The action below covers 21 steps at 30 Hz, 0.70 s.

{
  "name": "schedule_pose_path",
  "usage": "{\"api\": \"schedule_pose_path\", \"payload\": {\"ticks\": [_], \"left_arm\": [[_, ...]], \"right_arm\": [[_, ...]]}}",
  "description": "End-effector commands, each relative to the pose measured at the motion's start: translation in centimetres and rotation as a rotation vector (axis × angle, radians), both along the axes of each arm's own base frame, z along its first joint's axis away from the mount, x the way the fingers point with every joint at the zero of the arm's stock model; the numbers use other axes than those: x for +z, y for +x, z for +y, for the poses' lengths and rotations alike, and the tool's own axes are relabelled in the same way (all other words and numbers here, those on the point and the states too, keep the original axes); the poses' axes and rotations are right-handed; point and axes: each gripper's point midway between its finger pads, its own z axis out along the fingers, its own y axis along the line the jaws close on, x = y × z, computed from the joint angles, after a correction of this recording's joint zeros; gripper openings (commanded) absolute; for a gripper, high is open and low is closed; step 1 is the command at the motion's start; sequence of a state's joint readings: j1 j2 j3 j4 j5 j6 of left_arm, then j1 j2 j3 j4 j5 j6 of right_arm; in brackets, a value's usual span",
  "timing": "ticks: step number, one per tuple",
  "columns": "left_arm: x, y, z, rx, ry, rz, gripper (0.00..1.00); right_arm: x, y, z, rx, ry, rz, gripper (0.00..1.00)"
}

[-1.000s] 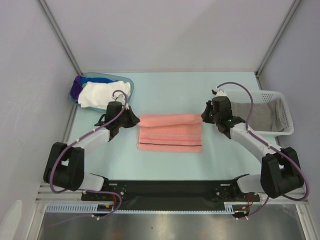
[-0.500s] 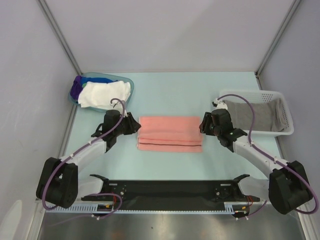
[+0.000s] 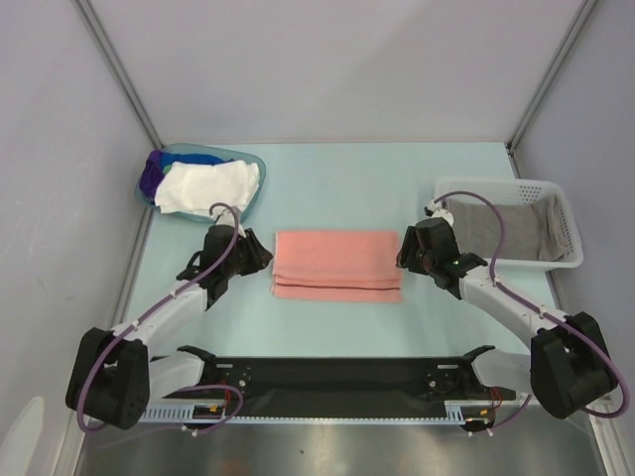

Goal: Fold and stack the towels
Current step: Fold the towel

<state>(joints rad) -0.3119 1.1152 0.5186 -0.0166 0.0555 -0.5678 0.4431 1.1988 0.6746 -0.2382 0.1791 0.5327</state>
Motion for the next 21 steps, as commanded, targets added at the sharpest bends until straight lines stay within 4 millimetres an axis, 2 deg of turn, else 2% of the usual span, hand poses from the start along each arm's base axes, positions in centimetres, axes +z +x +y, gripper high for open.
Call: {"api": "schedule_pose_path", "payload": {"ticks": [1, 7, 21], "left_arm": [[-1.4, -0.4, -0.5, -0.002, -0.015, 0.047, 0.41], [-2.2, -0.4, -1.1, -0.033, -0.034, 0.048, 0.45], [-4.2, -1.2, -2.2, -0.081, -0.073, 0.085, 0.43]], "right_arm": [[-1.4, -0.1, 0.4, -0.026, 0.022, 0.027, 0.54], [-3.5, -0.9, 1.1, -0.018, 0.039, 0.071, 0.54], [-4.3, -0.9, 1.8, -0.035, 0.068, 0.082, 0.52]]}}
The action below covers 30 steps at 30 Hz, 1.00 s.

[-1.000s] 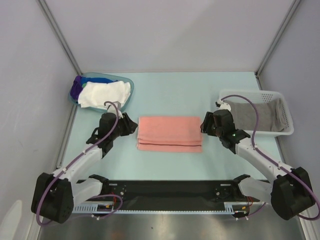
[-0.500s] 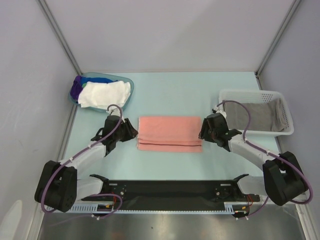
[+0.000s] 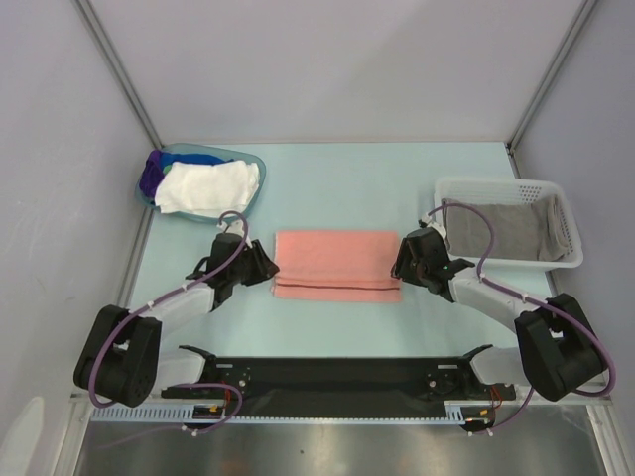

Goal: Fold and stack the towels
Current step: Fold the towel

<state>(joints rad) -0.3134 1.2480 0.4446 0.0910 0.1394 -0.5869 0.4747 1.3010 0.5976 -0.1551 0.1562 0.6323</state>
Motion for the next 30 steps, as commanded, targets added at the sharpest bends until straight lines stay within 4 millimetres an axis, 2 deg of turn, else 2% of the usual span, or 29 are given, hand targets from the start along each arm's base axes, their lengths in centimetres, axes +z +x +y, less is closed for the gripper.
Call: {"api": "schedule_pose_path", "payload": {"ticks": [1, 8, 15, 21, 23, 27, 30], "left_arm": [[0.7, 0.3, -1.2, -0.027, -0.050, -0.034, 0.43], [0.2, 0.1, -1.2, -0.028, -0.048, -0.030, 0.39], [-0.1, 0.0, -1.4, -0.037, -0.054, -0.023, 0.23], [-0.1, -0.1, -1.4, -0.038, -0.054, -0.019, 0.19], [0.0, 0.0, -1.5, -0.043, -0.054, -0.027, 0.17], [0.3, 0.1, -1.4, -0.046, -0.046, -0.031, 0.13], [0.6, 0.4, -1.5, -0.048, -0.047, -0.036, 0.10]], "right_arm": [[0.4, 0.5, 0.7, -0.012, 0.028, -0.027, 0.52], [-0.1, 0.2, 0.7, -0.022, 0.037, -0.013, 0.43], [-0.7, -0.3, 0.7, -0.023, 0.032, 0.004, 0.43], [-0.7, -0.6, 0.5, -0.028, 0.030, 0.002, 0.46], [-0.5, -0.6, 0.5, -0.029, 0.033, 0.000, 0.43], [-0.1, -0.3, 0.6, -0.035, 0.035, -0.010, 0.29], [0.2, -0.1, 0.4, -0.039, 0.015, -0.009, 0.27]]}}
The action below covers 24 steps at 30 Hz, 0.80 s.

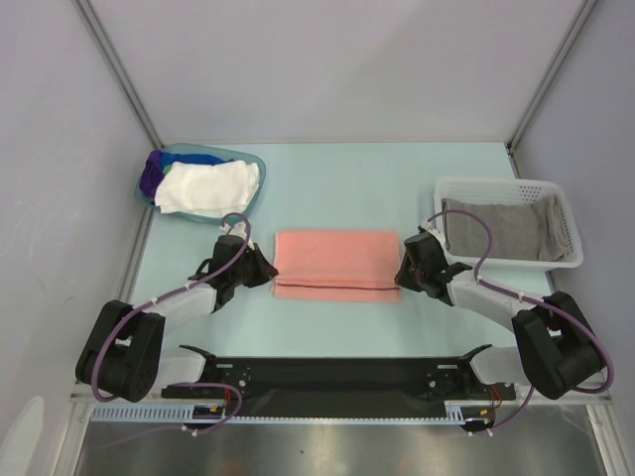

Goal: Fold and stack the towels
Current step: Fold the towel

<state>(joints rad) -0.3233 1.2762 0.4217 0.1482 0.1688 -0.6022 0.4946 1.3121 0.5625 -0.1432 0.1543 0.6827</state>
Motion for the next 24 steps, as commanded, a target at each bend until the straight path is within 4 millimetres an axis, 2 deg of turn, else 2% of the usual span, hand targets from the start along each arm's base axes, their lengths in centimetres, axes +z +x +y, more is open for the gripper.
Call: {"api": "schedule_pose_path", "payload": {"ticks": [1, 6, 7, 10, 15, 24], "left_arm": [[1.4, 0.8, -0.8, -0.025, -0.018, -0.045, 0.10], [1.7, 1.1, -0.9, -0.034, -0.016, -0.049, 0.02], [1.9, 1.2, -0.9, -0.036, -0.014, -0.050, 0.00], [2.6, 1.5, -1.0, -0.039, -0.011, -0.067, 0.00], [3.5, 1.8, -1.1, -0.045, -0.014, -0.080, 0.00], [7.2, 1.5, -1.0, -0.055, -0.022, -0.151, 0.00]], "right_arm": [[1.7, 1.3, 0.0, -0.025, -0.009, -0.051, 0.26], [2.5, 1.6, -0.3, -0.025, -0.032, -0.060, 0.12], [2.6, 1.6, -0.4, -0.027, -0.039, -0.060, 0.06], [3.4, 1.8, -0.6, -0.024, -0.052, -0.071, 0.01], [4.6, 2.1, -0.6, -0.020, -0.056, -0.087, 0.00], [7.1, 2.0, -0.6, -0.014, -0.039, -0.130, 0.00]]}}
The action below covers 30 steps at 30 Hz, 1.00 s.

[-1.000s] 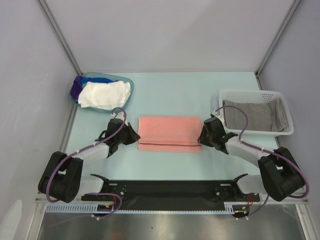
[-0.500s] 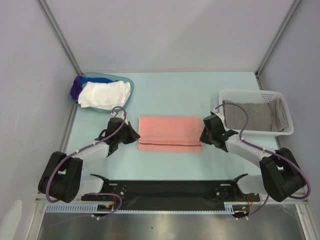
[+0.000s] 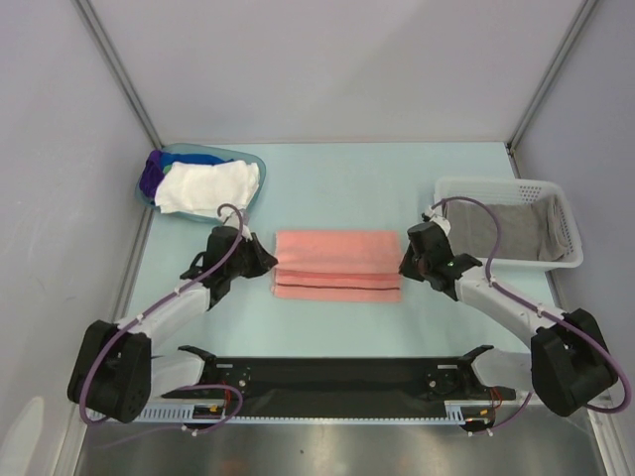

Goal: Fold and stack the towels
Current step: Fold the towel

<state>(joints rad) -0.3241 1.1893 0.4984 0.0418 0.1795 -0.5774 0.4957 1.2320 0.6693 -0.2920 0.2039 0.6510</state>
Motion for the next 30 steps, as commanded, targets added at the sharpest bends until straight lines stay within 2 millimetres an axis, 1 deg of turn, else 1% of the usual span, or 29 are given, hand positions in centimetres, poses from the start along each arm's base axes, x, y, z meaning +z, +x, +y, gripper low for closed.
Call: {"api": "schedule_pose_path", "payload": {"ticks": [1, 5, 8, 9, 14, 16, 21, 22, 24, 25, 28, 30], "left_arm": [[3.7, 0.7, -0.6, -0.032, -0.015, -0.096, 0.00], [4.4, 0.3, -0.4, -0.032, -0.013, -0.102, 0.00], [4.8, 0.0, -0.2, -0.029, -0.013, -0.111, 0.01], [4.8, -0.1, -0.2, -0.030, -0.011, -0.110, 0.00], [5.4, -0.5, 0.0, -0.030, -0.013, -0.124, 0.00], [5.2, -0.7, 0.1, -0.030, -0.015, -0.120, 0.00], [4.0, -1.4, 0.2, -0.031, -0.017, -0.097, 0.00], [3.5, -1.7, 0.2, -0.035, -0.016, -0.088, 0.00], [3.2, -1.9, 0.2, -0.034, -0.021, -0.083, 0.00], [2.9, -2.2, 0.1, -0.039, -0.023, -0.076, 0.00], [2.4, -2.5, 0.1, -0.044, -0.033, -0.070, 0.00], [1.5, -3.0, 0.1, -0.044, -0.034, -0.052, 0.00]], "right_arm": [[3.2, 1.0, -0.2, -0.010, -0.005, -0.075, 0.00], [4.3, 0.7, -0.3, -0.008, 0.009, -0.093, 0.00], [4.5, 0.3, -0.5, -0.007, 0.009, -0.094, 0.00], [4.9, 0.2, -0.6, -0.008, 0.011, -0.104, 0.00], [5.1, -0.4, -0.6, -0.005, 0.022, -0.102, 0.00], [5.0, -0.7, -0.4, 0.004, 0.033, -0.101, 0.00], [3.6, -1.7, 0.2, 0.017, 0.035, -0.074, 0.00], [3.1, -2.0, 0.1, 0.016, 0.034, -0.067, 0.00], [2.8, -2.4, 0.3, 0.023, 0.040, -0.063, 0.00], [2.3, -2.7, 0.2, 0.023, 0.037, -0.056, 0.00], [1.9, -3.1, 0.2, 0.025, 0.041, -0.052, 0.00], [1.2, -3.5, 0.2, 0.030, 0.035, -0.038, 0.00]]}}
